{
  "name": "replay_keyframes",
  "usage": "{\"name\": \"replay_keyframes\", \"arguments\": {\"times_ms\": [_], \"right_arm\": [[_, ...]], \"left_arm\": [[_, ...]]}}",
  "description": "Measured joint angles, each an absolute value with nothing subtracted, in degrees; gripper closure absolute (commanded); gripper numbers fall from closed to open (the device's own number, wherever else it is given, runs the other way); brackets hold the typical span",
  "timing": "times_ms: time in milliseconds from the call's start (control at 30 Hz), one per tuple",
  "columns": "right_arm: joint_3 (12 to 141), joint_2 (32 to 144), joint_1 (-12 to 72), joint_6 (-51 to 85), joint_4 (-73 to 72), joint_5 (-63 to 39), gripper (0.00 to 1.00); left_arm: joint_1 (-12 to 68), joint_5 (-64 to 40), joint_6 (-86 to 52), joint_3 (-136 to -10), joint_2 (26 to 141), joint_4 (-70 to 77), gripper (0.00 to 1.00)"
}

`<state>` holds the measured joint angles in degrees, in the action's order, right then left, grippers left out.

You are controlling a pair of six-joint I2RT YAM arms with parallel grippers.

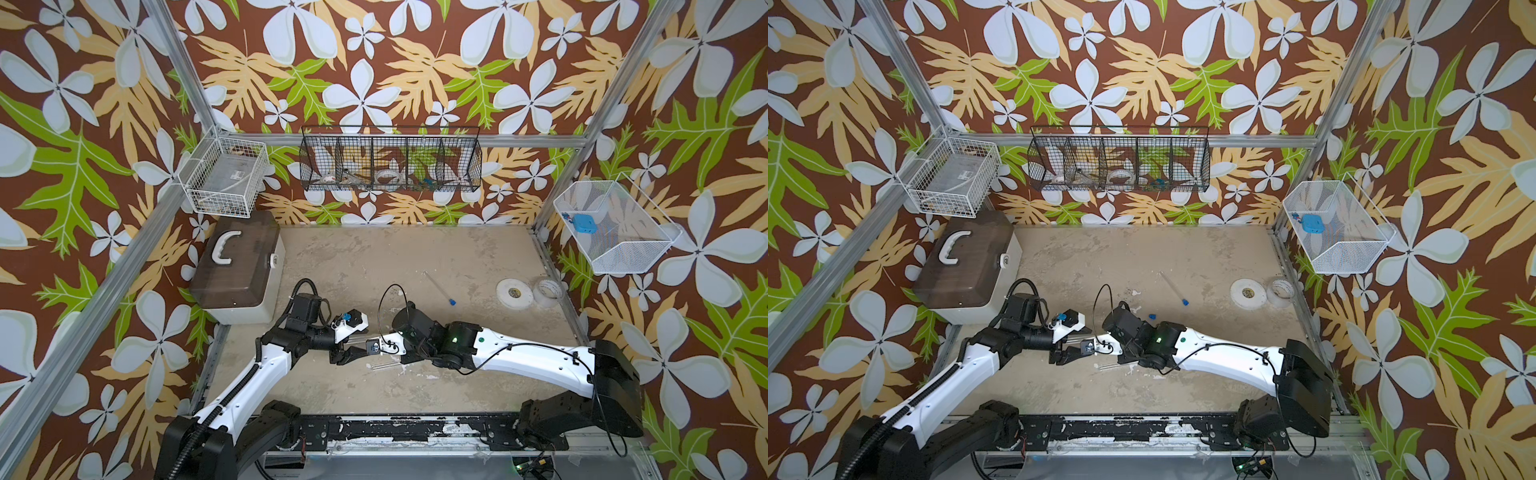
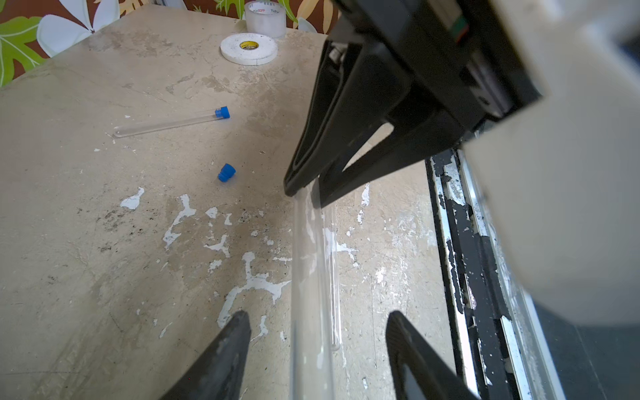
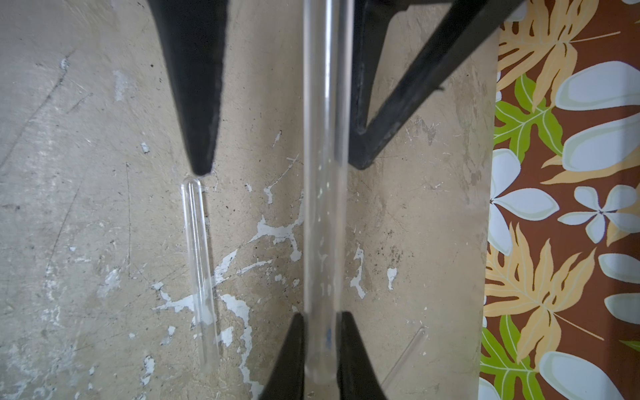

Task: Insert stoppers into test tubes
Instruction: Pick up the test tube at the center of the board.

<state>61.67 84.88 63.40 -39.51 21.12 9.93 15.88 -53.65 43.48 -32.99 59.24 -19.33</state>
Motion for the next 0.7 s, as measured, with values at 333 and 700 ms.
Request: {"name": "replay_keyframes", "arguments": {"times_ms": [333, 700], "right_arm": [[62.2, 85.3, 63.8, -39.4, 21.5, 9.8, 0.86], [62.5, 85.3, 63.9, -39.2, 22.3, 9.6, 0.86]], "left_arm": [[16.2, -54.2, 41.9, -33.0, 59.5, -19.0, 0.48], [16.3, -55.0, 41.2, -32.9, 59.6, -18.1, 0.60]]}}
